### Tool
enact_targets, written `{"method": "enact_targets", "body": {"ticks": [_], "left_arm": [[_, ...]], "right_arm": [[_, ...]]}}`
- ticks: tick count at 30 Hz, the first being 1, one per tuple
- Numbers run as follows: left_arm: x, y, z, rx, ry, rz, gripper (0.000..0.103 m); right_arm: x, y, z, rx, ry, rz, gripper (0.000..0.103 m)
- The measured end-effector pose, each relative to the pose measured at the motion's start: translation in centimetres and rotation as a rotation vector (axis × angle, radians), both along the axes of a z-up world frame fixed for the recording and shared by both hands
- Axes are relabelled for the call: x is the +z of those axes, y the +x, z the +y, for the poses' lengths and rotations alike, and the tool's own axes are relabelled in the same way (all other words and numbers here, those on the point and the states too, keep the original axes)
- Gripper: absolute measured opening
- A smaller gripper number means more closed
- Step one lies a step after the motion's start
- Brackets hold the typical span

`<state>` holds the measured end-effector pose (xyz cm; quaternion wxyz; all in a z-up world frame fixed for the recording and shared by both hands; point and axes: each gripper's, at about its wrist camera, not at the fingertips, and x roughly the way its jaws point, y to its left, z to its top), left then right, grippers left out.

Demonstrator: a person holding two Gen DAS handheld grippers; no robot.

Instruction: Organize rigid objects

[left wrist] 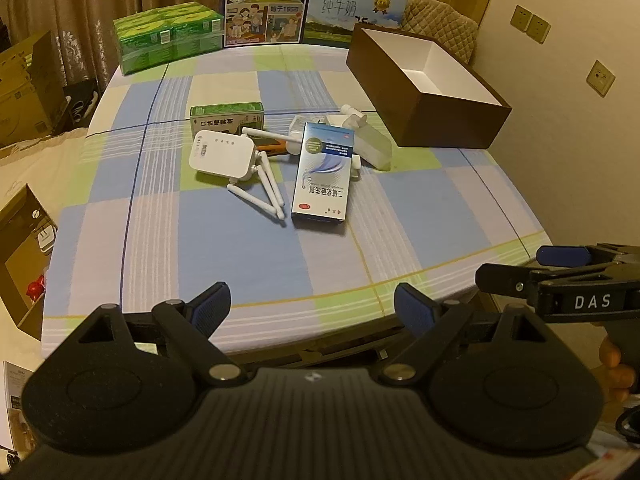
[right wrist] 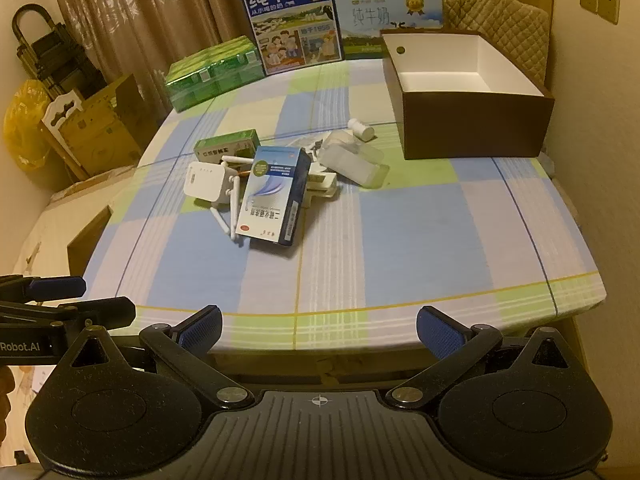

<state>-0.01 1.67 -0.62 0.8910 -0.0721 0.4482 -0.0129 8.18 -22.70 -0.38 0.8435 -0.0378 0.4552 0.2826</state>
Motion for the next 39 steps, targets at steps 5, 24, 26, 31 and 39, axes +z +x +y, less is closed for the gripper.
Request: {"method": "enact_targets", "body": {"ticks": [5,24,26,31,39], "left_arm": [[0.1,-0.1,0.2,0.004,0.001,-0.001,0.087],[0.1,-0.3,0.7,0.008,-0.002,-0.001,0.087],[0.1,-0.3,0.7,0.009,-0.002,0.0,0.087],[0.1,-0.4,0.8,0.009,-0.002,-0.001,0.087],[0.1,-0.3,0.9,0.031,0.0,0.0,0.087]], "right_arm": [[0.0,-0.1,0.4,0.002,-0.001,-0.001,0.101],[0.1,-0.1,1.3,0.012,-0.006,-0.004,0.101],[0.1,0.0,1.3,0.012,-0.007,-0.003,0.101],[0.2,0.0,1.2,0.012,-0.008,-0.004,0.101],[0.2,0.3,1.3,0.011,-0.007,-0.003,0.101]]}}
